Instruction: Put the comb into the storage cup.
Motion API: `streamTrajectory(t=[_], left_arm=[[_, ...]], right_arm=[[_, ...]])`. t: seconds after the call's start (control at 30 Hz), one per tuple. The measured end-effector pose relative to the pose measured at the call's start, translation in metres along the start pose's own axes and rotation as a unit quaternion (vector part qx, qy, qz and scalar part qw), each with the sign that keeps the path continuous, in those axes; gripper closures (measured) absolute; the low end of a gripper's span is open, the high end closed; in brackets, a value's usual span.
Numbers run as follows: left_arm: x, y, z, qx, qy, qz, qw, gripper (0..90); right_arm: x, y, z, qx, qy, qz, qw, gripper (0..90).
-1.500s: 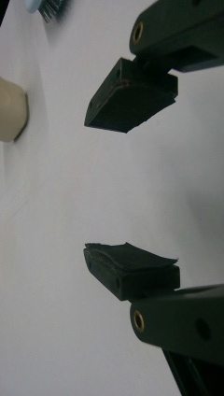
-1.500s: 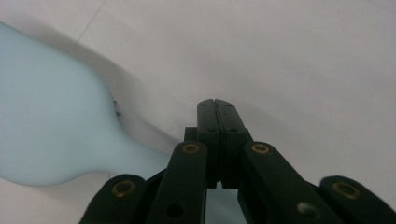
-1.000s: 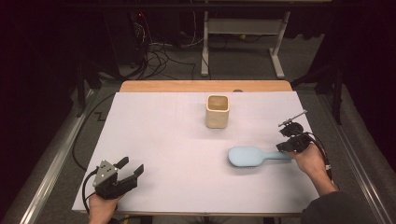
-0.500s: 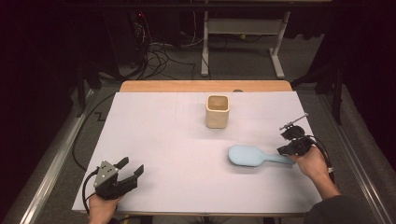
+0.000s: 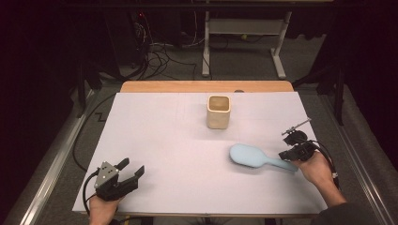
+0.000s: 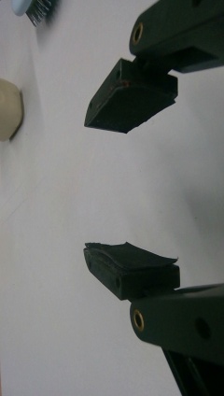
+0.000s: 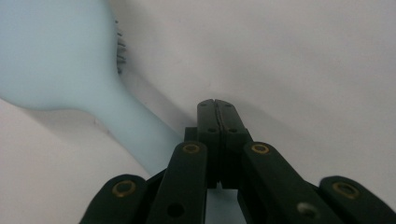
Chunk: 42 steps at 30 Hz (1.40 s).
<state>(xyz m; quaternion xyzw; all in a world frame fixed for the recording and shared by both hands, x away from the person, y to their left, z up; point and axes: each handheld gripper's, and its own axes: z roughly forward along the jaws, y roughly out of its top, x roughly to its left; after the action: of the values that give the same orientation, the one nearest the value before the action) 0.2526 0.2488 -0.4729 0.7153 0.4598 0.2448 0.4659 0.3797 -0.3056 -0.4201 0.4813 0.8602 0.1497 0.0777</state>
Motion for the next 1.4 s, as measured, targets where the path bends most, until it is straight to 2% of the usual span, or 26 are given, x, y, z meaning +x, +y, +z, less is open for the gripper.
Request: streamTrajectory(t=[0.4, 0.8, 1.07, 1.4], left_arm=[[0.000, 0.000, 0.001, 0.003, 0.001, 0.001, 1.0000, 33.5], [0.000, 0.000, 0.000, 0.001, 0.002, 0.003, 1.0000, 33.4], [0.000, 0.000, -0.001, 0.000, 0.003, 0.002, 1.0000, 33.5], [0.000, 0.000, -0.001, -0.001, 0.003, 0.000, 1.0000, 33.5]], right_arm=[[0.011, -0.012, -0.003, -0.010, 0.011, -0.005, 0.9999, 90.0], [0.022, -0.017, -0.006, -0.021, 0.020, -0.023, 0.9993, 90.0], [0.029, -0.020, -0.005, -0.016, 0.027, -0.022, 0.9993, 90.0], [0.035, -0.021, -0.008, -0.019, 0.030, -0.033, 0.9989, 90.0]])
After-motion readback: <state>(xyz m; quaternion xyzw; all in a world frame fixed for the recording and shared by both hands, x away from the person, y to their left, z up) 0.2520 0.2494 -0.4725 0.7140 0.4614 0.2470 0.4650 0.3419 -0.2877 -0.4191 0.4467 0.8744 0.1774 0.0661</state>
